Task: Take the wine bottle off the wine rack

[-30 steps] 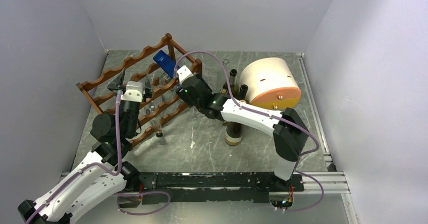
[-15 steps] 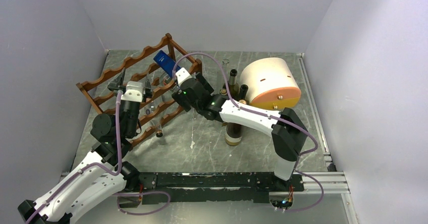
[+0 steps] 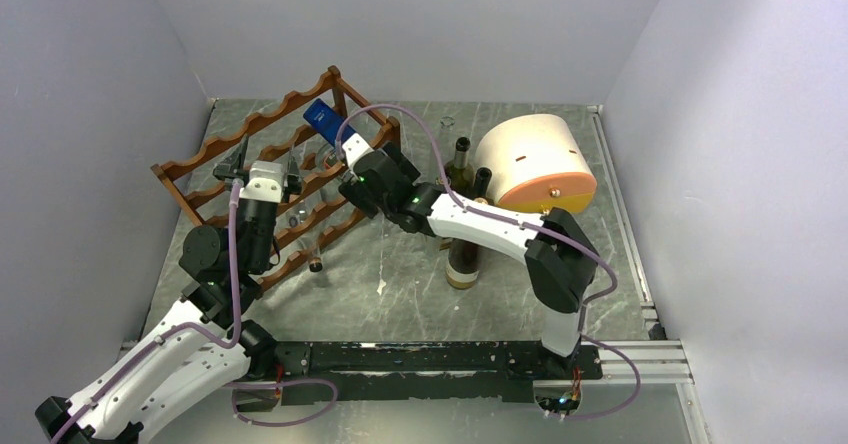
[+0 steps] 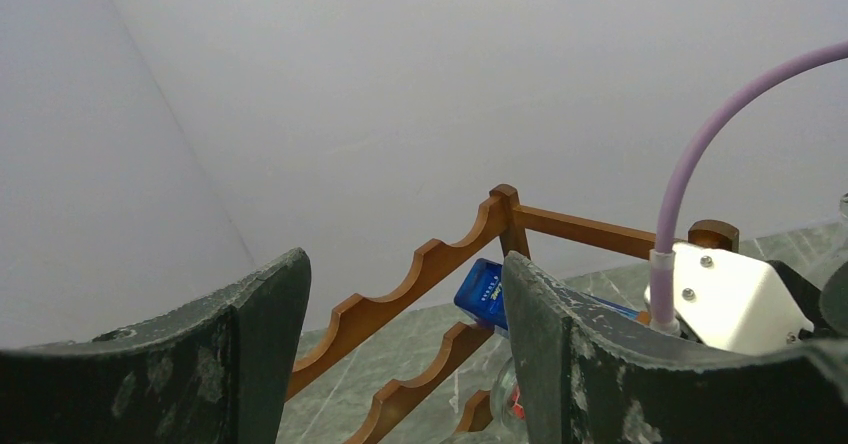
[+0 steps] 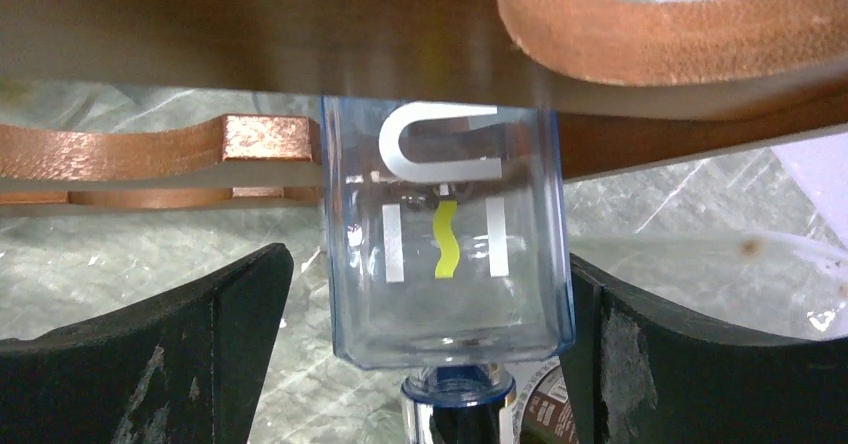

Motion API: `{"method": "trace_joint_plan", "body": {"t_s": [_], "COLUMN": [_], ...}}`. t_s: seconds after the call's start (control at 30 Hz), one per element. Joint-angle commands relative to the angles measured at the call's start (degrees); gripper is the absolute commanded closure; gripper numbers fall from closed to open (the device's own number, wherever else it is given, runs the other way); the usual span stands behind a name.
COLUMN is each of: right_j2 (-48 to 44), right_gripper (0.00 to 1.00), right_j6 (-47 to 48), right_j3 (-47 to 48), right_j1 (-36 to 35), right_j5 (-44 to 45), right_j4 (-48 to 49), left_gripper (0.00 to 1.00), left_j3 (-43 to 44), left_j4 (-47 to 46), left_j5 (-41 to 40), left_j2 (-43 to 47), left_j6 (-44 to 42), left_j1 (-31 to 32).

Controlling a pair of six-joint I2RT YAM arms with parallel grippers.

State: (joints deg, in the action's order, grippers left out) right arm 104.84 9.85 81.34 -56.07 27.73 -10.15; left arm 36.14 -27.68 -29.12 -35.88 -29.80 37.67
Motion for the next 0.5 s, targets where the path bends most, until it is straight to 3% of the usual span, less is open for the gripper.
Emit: {"method": "trace_joint_plan", "body": {"t_s": [0.0,0.3,0.37,0.47], "right_j2": [2.28,4.91,5.4,5.45], "right_gripper": [0.0,0.03,0.12,0.39], "right_j6": [2.96,5.42,5.4,4.47], "right_j3": [3.02,3.73,4.01,5.16], "right_j1": [0.29,0.77,0.75,0.48], "right_j5": [1.49,2.49,2.49,1.92], "right_j4": [2.16,3.68,3.46,1.48], "left_gripper": [0.26,0.26,0.27,0.27], "left_j3": [0.33,0.51,0.55,0.6], "left_j4": [-1.06,-0.63,-0.54,-0.32], "left_j5": [0.66,1.28,1.34,1.6], "left_j2": [0.36,-0.02,-0.14,-0.22], "left_j6": [-0.07,0.4,0.51,0.7], "left_j1": [-0.34,-0.35,-0.33,-0.33]}}
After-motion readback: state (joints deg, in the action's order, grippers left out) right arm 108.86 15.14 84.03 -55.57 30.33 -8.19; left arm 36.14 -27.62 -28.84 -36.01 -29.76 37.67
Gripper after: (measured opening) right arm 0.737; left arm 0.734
